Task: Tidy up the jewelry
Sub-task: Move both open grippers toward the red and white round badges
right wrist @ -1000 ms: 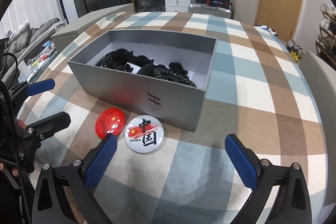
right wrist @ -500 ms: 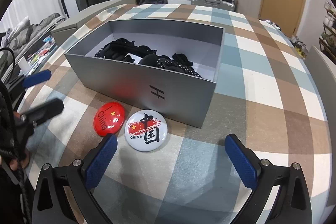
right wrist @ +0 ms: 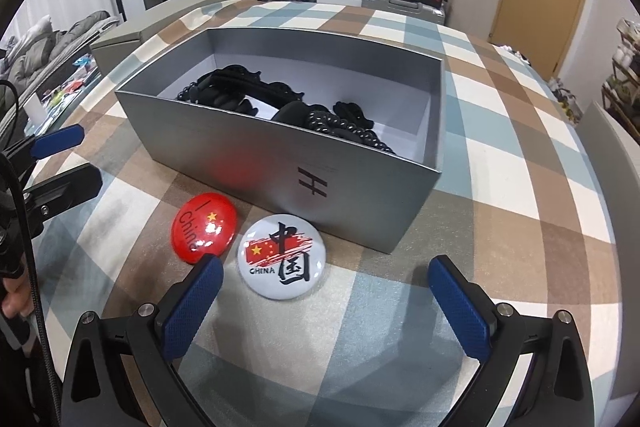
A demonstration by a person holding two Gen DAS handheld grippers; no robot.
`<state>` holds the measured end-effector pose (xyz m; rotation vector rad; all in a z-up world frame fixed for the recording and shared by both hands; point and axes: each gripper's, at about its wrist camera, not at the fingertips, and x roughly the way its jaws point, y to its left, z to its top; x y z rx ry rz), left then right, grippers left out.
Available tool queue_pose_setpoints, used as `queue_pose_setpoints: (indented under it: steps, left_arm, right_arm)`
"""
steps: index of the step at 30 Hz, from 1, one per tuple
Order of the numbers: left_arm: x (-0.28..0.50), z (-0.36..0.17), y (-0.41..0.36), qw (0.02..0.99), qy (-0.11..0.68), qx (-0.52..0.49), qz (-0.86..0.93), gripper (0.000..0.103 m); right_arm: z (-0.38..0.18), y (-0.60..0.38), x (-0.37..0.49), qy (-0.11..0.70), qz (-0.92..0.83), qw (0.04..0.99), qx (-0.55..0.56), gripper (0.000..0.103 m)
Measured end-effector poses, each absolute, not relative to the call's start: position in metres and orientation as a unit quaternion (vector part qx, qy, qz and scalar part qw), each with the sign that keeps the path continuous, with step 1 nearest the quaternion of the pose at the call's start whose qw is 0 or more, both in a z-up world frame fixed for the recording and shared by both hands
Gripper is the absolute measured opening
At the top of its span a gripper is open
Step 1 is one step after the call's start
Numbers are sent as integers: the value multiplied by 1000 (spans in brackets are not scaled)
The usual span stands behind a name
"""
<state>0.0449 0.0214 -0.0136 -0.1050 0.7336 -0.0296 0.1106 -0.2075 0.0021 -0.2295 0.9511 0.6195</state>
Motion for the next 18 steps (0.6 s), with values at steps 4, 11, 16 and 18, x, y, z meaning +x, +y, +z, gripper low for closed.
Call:
queue_pose_setpoints:
  steps: [4,11,16,18]
  left_arm:
    - [45,-14,22,932,359,-50,-15,102]
    - [45,-14,22,932,360,-49,-16,102]
    - [44,-13,22,932,360,-47,-17,102]
    - [44,-13,22,931,361,-47,-17,102]
  right_arm:
    - [2,-214,115,450,272,844,-108,103]
    - [4,-215,114,443,264,849,-114,100]
    - [4,-215,113,445,279,844,-107,90]
    - [5,-215,113,447,288,841,-101,85]
